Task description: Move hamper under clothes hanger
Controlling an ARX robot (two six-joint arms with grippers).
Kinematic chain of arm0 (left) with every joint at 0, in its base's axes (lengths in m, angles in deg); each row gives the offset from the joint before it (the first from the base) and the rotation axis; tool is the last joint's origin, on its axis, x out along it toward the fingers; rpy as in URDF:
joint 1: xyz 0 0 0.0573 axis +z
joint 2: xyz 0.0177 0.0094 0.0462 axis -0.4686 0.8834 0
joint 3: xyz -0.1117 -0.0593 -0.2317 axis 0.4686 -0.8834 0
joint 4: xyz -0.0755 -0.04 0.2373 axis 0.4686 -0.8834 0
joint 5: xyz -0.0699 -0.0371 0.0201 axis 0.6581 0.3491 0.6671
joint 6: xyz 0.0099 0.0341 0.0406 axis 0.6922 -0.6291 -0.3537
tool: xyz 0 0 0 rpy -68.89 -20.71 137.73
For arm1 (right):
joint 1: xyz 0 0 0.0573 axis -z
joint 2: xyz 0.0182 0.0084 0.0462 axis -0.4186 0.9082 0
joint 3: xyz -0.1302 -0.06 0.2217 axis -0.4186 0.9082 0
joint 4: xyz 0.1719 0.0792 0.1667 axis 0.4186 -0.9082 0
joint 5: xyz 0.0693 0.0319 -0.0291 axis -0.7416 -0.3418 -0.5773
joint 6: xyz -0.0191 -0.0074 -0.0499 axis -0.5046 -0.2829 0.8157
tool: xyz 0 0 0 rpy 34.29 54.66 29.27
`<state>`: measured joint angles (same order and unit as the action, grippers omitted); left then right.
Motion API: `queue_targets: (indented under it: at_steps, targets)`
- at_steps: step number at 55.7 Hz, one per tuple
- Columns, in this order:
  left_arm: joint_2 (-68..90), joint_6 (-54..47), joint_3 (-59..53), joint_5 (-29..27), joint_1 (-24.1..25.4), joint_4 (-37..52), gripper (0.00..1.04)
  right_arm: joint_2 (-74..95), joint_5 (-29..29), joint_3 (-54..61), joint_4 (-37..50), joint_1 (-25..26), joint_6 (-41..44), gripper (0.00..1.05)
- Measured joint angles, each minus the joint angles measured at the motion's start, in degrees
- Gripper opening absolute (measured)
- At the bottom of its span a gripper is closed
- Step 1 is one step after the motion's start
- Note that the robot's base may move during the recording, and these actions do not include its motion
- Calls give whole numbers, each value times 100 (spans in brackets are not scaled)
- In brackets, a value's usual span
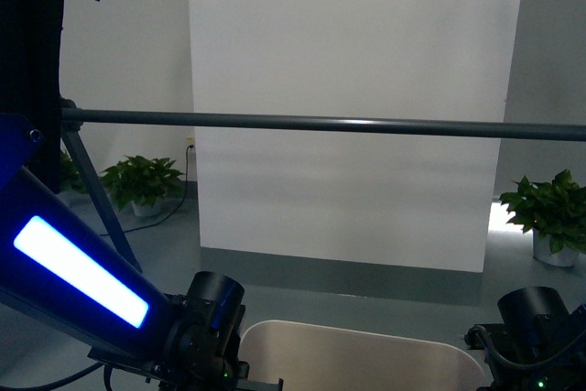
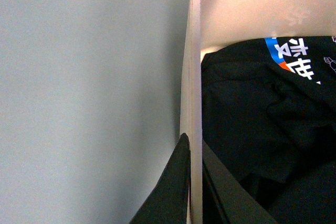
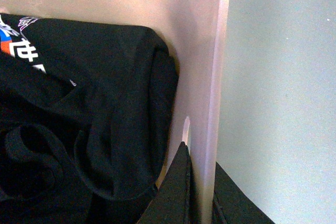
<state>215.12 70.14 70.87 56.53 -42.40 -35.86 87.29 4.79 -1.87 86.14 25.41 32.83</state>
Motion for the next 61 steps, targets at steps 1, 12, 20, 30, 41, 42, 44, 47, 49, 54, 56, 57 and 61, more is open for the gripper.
queue_targets:
  at_steps: [1,12,20,30,41,42,44,47,49,54,56,57,61]
  targets:
    - [0,0,0,11,-7,0,4,0,2,0,0,7,2,3]
    - [0,2,0,81,-122,0,4,2,79,0,0,138,7,3]
    - [0,2,0,74,-170,0,4,0,96,0,0,164,9,3]
    - [0,2,0,61,-142,0,4,0,70,0,0,157,9,3]
    - [0,9,-13,4,-125,33,4,0,59,0,0,133,9,3]
    - [0,50,-46,-70,-127,122,4,0,59,0,0,133,9,3]
    - [0,142,-170,-269,-133,487,4,2,61,2,2,131,4,3]
    - [15,190,-238,-501,-151,894,4,9,-59,120,385,131,-144,3]
    - [81,208,-234,-728,-181,1270,4,46,-186,337,1119,131,-339,3]
    - [208,205,-7,-861,-201,1338,4,236,-282,446,2369,131,-675,3]
    - [234,205,94,-852,-199,1272,4,299,-321,422,2647,133,-732,3]
    - [249,205,166,-839,-199,1215,4,332,-339,400,2736,136,-763,3]
    - [378,210,575,-774,-195,870,4,415,-448,219,2710,164,-901,3]
